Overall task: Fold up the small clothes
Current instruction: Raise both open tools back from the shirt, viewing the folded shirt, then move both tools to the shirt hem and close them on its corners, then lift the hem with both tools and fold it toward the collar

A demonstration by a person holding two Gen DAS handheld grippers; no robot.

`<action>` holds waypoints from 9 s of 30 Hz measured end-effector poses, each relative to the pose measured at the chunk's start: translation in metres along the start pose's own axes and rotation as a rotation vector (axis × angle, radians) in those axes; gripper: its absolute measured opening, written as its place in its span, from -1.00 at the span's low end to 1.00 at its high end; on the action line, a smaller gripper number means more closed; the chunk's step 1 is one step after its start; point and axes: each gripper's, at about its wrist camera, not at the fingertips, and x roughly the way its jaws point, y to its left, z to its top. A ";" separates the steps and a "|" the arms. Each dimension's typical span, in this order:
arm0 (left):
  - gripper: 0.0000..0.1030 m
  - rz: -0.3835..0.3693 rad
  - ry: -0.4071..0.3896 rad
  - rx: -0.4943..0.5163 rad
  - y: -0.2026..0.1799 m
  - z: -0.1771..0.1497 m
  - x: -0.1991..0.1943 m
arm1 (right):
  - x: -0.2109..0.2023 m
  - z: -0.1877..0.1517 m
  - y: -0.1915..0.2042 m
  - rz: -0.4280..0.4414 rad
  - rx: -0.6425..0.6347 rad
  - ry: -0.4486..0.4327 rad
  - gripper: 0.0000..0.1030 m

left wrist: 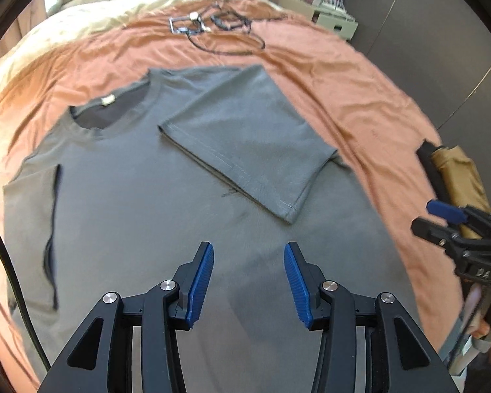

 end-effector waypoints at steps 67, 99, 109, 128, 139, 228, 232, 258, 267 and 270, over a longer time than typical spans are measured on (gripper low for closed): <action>0.99 0.208 -0.430 -0.302 0.125 -0.435 -0.273 | -0.245 -0.316 0.035 0.004 -0.088 -0.346 1.00; 0.27 -0.030 -0.254 -0.627 0.206 -0.492 -0.165 | -0.142 -0.314 -0.054 0.147 0.149 -0.160 0.45; 0.27 -0.160 -0.207 -0.747 0.219 -0.485 -0.158 | -0.130 -0.306 -0.082 0.252 0.265 -0.164 0.45; 0.10 -0.303 -0.265 -0.839 0.203 -0.491 -0.158 | -0.110 -0.352 -0.108 0.485 0.465 -0.199 0.16; -0.04 -0.286 -0.321 -0.941 0.209 -0.492 -0.152 | -0.096 -0.349 -0.123 0.438 0.601 -0.231 -0.36; -0.95 -0.194 -0.576 -0.820 0.254 -0.347 -0.326 | -0.103 -0.159 -0.067 0.493 0.408 -0.440 -0.97; -0.95 -0.177 -0.558 -0.819 0.267 -0.315 -0.316 | -0.096 -0.133 -0.060 0.478 0.403 -0.424 -0.97; -0.95 -0.110 -0.321 -0.956 0.361 -0.215 -0.152 | 0.038 -0.017 -0.031 0.355 0.440 -0.212 -0.97; -0.95 -0.093 -0.251 -0.987 0.387 -0.199 -0.105 | 0.069 0.001 -0.030 0.326 0.466 -0.149 -0.97; -0.94 -0.077 -0.244 -0.971 0.388 -0.194 -0.100 | 0.075 0.009 -0.025 0.277 0.460 -0.132 -0.96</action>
